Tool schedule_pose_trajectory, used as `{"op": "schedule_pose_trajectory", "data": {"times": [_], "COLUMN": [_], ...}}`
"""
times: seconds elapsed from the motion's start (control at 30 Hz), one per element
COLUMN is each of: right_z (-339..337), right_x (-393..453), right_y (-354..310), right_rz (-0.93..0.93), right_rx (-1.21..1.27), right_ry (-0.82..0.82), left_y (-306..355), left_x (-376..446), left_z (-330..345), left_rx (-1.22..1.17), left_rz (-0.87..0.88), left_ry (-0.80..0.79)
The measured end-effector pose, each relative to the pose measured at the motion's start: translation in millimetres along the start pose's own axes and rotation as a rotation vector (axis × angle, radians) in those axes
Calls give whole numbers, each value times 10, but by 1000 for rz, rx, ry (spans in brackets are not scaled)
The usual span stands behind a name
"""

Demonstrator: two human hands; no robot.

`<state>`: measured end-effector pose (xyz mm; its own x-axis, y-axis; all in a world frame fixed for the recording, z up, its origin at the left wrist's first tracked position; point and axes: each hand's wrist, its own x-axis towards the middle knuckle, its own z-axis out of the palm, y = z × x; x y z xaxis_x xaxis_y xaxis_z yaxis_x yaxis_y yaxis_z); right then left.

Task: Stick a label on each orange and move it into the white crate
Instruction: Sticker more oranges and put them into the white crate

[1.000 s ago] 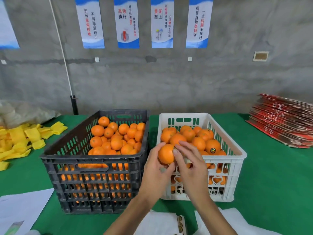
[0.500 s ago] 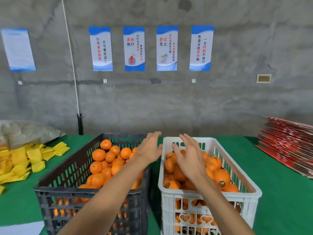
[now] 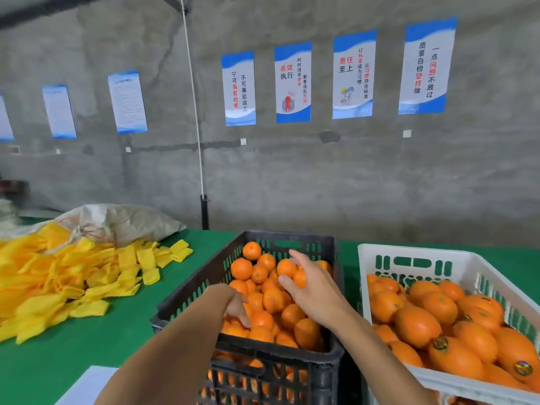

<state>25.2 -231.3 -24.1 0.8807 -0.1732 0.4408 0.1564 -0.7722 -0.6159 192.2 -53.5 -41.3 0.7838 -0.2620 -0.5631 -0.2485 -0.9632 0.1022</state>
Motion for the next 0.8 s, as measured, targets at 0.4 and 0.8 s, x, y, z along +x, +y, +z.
{"op": "schedule_pose_trajectory", "data": {"times": [0.4, 0.8], "right_z": [-174, -288], "right_x": [-236, -2068], "right_y": [-187, -196], "right_rz": [3, -232], "right_rx": [200, 115], "right_ry": [224, 460], "left_y": [426, 871], "left_x": [-905, -1872], "left_z": [-7, 2004], "left_rx": [-396, -735], "left_rz": [688, 1219], "left_ry": [994, 1045]}}
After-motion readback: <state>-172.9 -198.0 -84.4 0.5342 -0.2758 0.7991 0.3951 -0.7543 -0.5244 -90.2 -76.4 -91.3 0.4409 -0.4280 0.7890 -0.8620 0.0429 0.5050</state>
